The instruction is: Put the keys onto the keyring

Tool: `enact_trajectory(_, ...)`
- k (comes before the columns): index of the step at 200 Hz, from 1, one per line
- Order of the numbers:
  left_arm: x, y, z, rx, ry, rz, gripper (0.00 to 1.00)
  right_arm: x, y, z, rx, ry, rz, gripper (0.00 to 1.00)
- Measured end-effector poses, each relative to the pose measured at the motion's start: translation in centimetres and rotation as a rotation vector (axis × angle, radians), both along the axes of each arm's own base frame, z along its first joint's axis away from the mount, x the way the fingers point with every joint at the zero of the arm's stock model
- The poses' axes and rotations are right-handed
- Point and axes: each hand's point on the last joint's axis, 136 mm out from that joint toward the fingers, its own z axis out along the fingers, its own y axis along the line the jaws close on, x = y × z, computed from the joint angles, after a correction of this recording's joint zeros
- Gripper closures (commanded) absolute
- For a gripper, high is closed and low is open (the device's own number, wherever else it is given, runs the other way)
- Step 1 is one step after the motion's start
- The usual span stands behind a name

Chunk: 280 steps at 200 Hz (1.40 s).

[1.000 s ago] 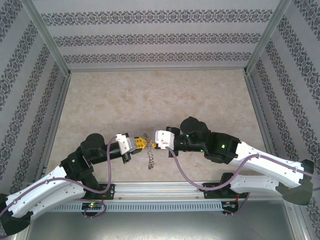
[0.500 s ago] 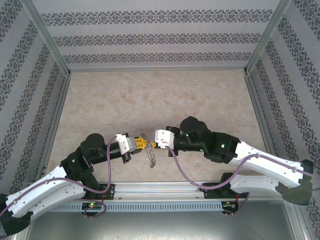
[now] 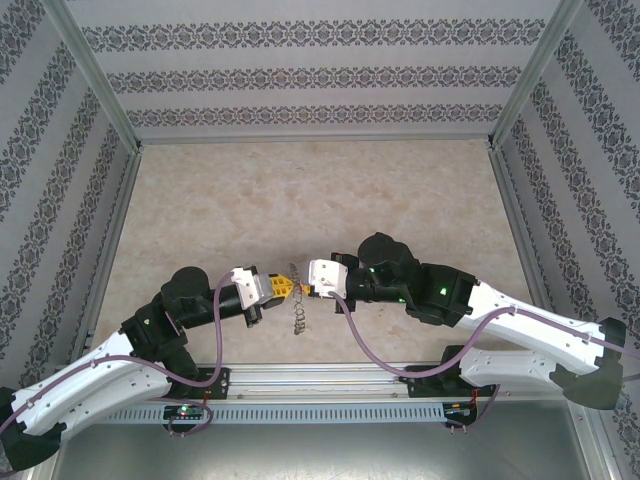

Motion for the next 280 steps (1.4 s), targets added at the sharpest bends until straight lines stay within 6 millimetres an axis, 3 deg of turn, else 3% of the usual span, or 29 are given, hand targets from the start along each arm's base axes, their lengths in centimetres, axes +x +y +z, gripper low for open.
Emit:
enact_trajectory(54, 0.01, 0.00, 0.00, 0.000, 0.000, 0.000, 1.00, -0.23, -0.45, 0.77, 0.021, -0.007, -0.001, 1.00)
enact_trajectory(280, 0.00, 0.00, 0.00, 0.000, 0.000, 0.000, 1.00, -0.08, -0.18, 0.05, 0.004, 0.014, 0.009, 1.00)
